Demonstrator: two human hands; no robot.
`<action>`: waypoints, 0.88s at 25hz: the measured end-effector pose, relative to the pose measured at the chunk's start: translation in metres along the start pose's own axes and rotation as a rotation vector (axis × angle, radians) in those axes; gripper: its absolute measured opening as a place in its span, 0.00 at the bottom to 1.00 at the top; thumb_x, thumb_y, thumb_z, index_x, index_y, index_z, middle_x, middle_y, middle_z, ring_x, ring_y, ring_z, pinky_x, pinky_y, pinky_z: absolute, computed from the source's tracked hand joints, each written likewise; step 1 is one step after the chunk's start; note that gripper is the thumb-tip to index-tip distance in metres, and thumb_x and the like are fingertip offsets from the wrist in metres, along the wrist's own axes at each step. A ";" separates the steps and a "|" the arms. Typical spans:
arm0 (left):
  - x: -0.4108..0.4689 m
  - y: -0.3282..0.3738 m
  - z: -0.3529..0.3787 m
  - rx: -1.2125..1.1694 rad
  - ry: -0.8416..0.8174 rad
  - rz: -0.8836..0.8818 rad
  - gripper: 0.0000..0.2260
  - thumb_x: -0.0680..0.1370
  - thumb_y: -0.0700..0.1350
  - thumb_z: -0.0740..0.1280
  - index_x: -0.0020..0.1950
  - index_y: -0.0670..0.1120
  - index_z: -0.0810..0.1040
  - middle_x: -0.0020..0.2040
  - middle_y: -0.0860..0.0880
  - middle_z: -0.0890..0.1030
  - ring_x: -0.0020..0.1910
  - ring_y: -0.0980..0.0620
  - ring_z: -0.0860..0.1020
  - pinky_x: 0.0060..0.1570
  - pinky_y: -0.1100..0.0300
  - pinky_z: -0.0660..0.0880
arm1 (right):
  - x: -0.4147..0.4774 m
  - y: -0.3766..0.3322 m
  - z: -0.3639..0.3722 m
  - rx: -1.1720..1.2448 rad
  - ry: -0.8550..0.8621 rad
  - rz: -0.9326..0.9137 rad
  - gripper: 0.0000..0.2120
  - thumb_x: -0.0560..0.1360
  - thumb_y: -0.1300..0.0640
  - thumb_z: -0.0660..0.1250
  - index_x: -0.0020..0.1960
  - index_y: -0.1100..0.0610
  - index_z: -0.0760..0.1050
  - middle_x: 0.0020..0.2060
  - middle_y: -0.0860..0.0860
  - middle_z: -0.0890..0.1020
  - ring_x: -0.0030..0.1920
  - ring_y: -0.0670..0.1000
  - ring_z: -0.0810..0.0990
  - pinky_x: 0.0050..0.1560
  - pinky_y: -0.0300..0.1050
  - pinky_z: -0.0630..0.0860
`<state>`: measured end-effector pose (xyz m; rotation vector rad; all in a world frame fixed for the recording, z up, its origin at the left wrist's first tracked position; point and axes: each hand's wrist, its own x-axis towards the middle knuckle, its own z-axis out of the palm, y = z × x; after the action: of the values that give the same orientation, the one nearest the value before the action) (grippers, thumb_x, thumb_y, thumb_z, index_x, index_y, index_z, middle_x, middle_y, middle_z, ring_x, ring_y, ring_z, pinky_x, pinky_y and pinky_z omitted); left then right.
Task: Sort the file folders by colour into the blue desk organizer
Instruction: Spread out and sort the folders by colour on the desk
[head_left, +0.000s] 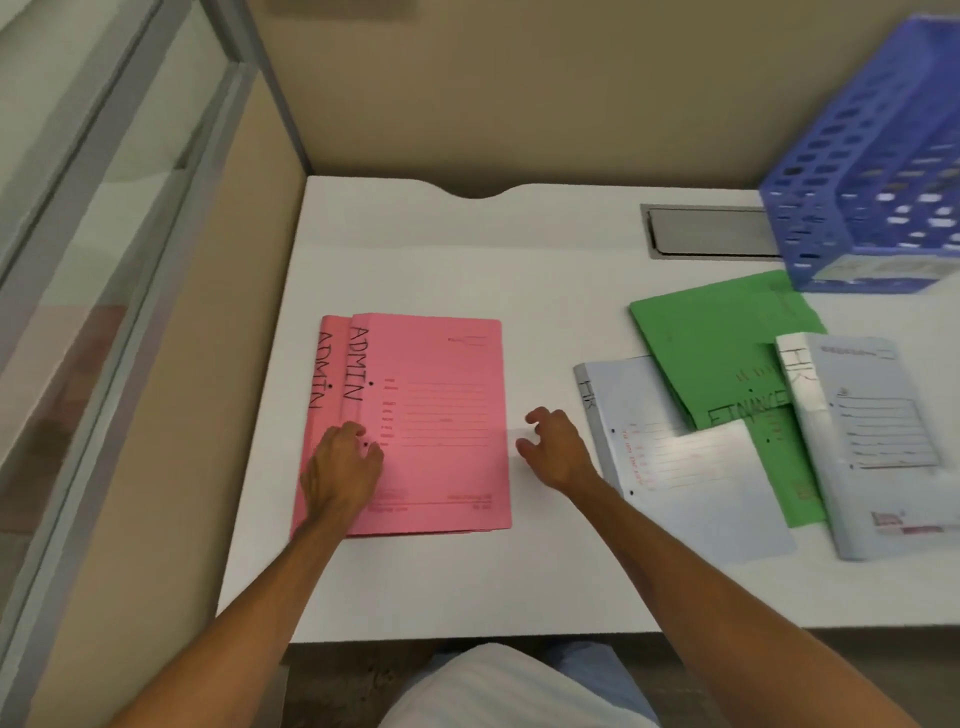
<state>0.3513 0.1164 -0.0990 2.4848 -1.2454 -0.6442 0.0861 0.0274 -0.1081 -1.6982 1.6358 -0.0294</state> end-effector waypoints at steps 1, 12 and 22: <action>-0.003 0.012 0.005 -0.031 -0.018 0.034 0.14 0.77 0.46 0.68 0.62 0.44 0.77 0.56 0.45 0.80 0.50 0.45 0.79 0.46 0.52 0.76 | -0.004 0.008 -0.008 -0.002 0.013 -0.012 0.20 0.78 0.53 0.66 0.68 0.58 0.70 0.62 0.57 0.73 0.60 0.57 0.77 0.60 0.50 0.74; -0.064 0.155 0.095 -0.155 -0.416 0.246 0.17 0.76 0.47 0.70 0.64 0.49 0.74 0.55 0.49 0.79 0.49 0.51 0.77 0.47 0.57 0.75 | -0.036 0.132 -0.096 -0.082 0.114 0.069 0.17 0.78 0.54 0.66 0.65 0.58 0.72 0.61 0.58 0.73 0.56 0.56 0.77 0.55 0.47 0.75; -0.120 0.272 0.186 -0.285 -0.363 0.003 0.22 0.72 0.43 0.74 0.65 0.43 0.75 0.61 0.41 0.74 0.58 0.45 0.76 0.53 0.60 0.72 | -0.032 0.251 -0.168 0.043 0.121 0.080 0.16 0.77 0.56 0.68 0.62 0.60 0.75 0.57 0.59 0.78 0.56 0.56 0.77 0.53 0.44 0.72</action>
<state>0.0084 0.0440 -0.1072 2.1928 -1.1730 -1.2216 -0.2163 0.0006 -0.1052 -1.6243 1.7782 -0.1291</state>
